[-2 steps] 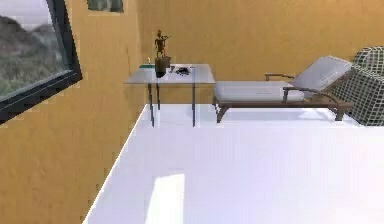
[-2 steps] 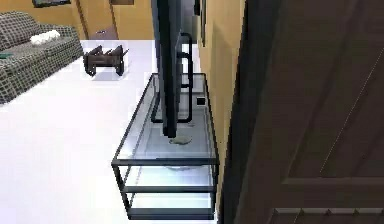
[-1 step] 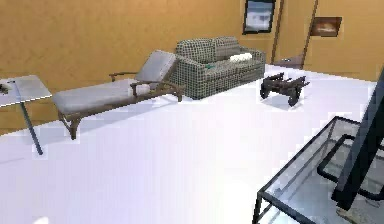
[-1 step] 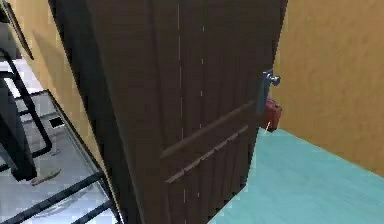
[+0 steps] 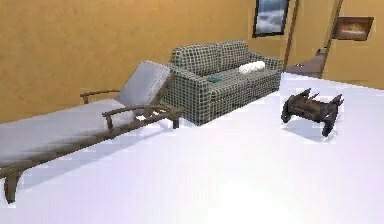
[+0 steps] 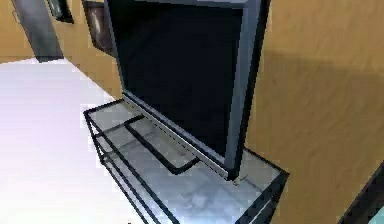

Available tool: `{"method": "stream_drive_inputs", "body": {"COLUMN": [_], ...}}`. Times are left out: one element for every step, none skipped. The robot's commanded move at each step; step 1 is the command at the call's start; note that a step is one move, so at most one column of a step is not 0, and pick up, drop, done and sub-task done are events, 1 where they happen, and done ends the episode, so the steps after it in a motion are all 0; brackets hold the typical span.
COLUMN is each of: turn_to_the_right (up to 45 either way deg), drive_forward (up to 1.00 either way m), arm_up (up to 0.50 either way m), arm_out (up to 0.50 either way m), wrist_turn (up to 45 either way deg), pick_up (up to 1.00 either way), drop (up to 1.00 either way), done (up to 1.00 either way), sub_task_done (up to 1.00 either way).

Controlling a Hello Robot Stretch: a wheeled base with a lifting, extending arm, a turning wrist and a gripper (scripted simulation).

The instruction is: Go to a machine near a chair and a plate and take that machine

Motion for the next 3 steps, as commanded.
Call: {"method": "stream_drive_inputs", "body": {"turn_to_the_right": [39.0, 0.0, 3.0], "drive_forward": [0.0, 0.05, 0.0], "arm_up": [0.0, 0.0, 0.0], "arm_out": [0.0, 0.0, 0.0], "wrist_turn": [0.0, 0.0, 0.0], "pick_up": [0.0, 0.0, 0.0], "drop": [0.0, 0.0, 0.0], "done": [0.0, 0.0, 0.0], "sub_task_done": [0.0, 0.0, 0.0]}}
